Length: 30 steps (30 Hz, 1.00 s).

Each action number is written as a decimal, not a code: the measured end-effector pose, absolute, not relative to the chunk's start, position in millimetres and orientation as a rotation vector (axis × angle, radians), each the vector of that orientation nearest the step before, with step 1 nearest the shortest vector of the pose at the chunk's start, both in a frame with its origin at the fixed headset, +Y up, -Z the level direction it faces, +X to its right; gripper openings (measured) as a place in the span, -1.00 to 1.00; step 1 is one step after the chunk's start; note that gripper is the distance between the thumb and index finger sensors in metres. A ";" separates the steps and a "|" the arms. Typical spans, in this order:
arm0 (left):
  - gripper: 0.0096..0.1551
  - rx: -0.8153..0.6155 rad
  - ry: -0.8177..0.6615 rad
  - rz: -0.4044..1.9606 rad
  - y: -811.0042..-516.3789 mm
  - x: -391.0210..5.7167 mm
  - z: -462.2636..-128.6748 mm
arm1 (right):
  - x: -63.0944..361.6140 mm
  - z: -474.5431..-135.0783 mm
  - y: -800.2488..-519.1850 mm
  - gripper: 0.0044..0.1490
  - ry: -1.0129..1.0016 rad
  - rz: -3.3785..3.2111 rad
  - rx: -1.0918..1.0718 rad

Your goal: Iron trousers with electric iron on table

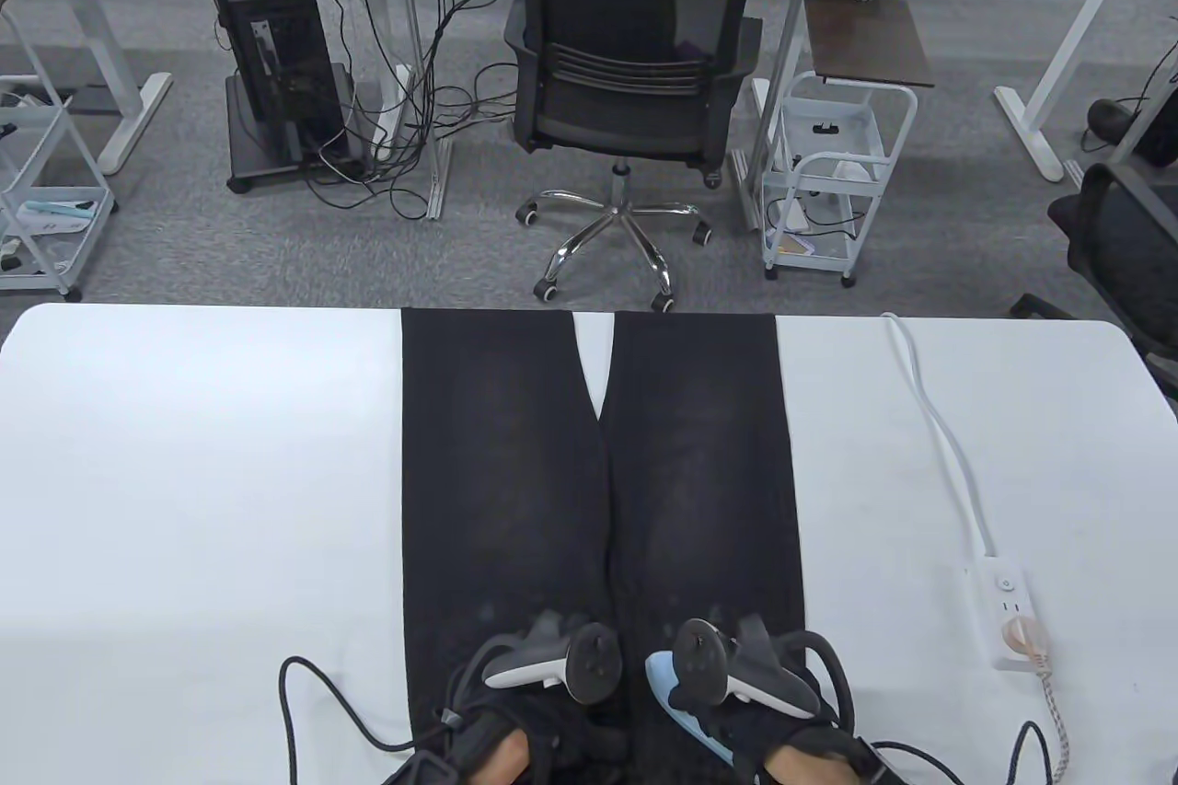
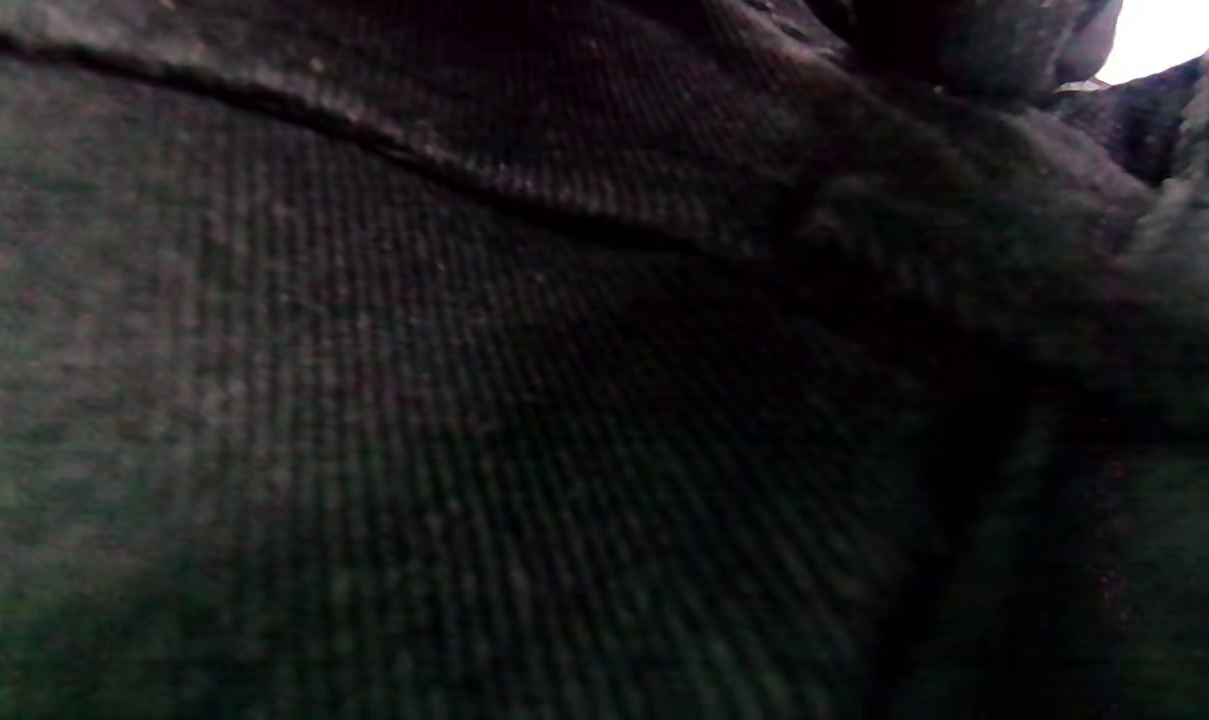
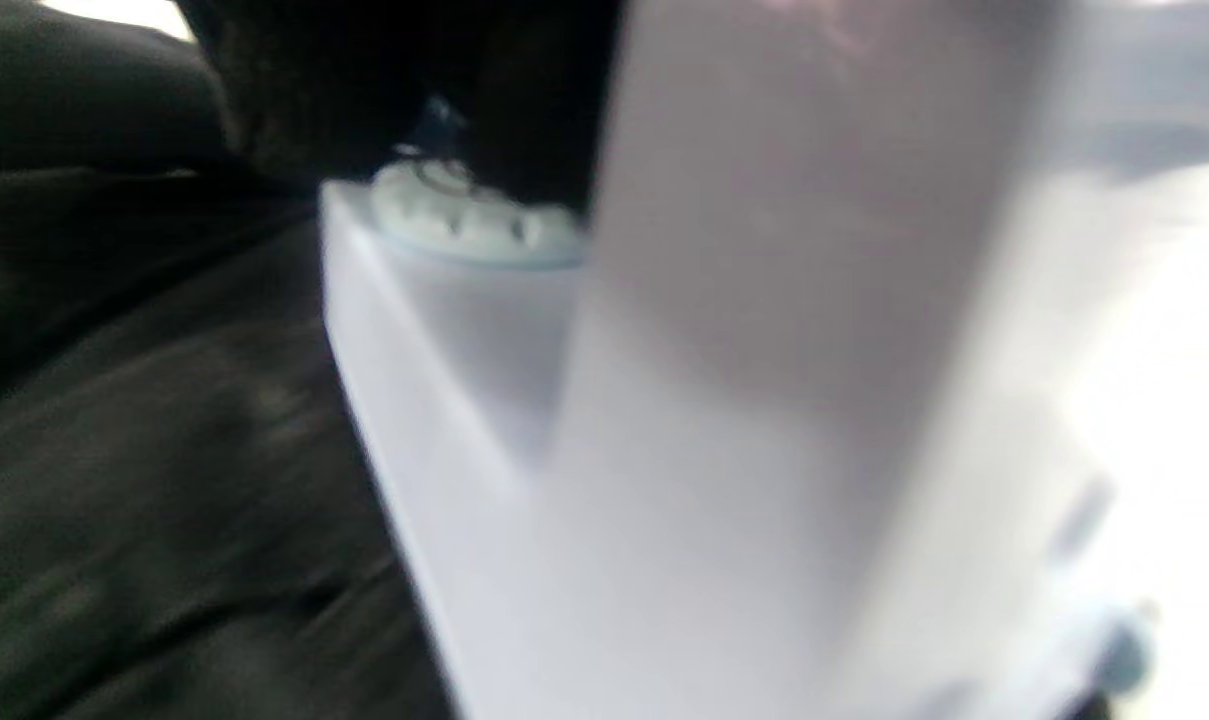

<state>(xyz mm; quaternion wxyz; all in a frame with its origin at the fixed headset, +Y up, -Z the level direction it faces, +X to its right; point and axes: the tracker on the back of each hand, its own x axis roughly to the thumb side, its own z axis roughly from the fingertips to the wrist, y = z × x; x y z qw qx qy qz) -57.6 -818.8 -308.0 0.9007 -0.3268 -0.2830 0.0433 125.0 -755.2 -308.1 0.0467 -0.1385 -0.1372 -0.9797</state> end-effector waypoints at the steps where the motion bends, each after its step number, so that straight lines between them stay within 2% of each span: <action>1: 0.39 -0.676 -0.586 0.090 -818.8 -57.6 -307.9 | 123.1 -317.7 -755.2 -0.26 -0.408 -2.986 -0.400; 3: 0.40 -0.677 -0.586 0.090 -818.9 -57.4 -307.7 | 119.4 -336.9 -754.9 -0.26 -0.357 -2.966 -0.363; 10: 0.39 -0.680 -0.585 0.089 -818.8 -56.6 -307.3 | 124.7 -449.5 -754.4 -0.26 -0.424 -3.034 -0.055; 12: 0.40 -0.681 -0.586 0.087 -818.7 -56.3 -307.3 | 129.8 -470.1 -756.2 -0.26 -0.421 -3.079 0.017; 13: 0.40 -0.681 -0.586 0.087 -818.6 -56.1 -307.2 | 132.0 -478.4 -755.7 -0.26 -0.356 -3.074 0.071; 17: 0.40 -0.683 -0.587 0.085 -818.4 -55.9 -307.3 | 142.9 -513.9 -755.8 -0.26 -0.380 -3.083 0.239; 24: 0.39 -0.686 -0.587 0.087 -818.4 -55.7 -307.2 | 153.8 -527.2 -757.2 -0.28 -0.499 -3.177 0.358; 30: 0.39 -0.687 -0.586 0.088 -818.2 -55.8 -307.5 | 149.2 -510.1 -758.2 -0.29 -0.578 -3.180 0.396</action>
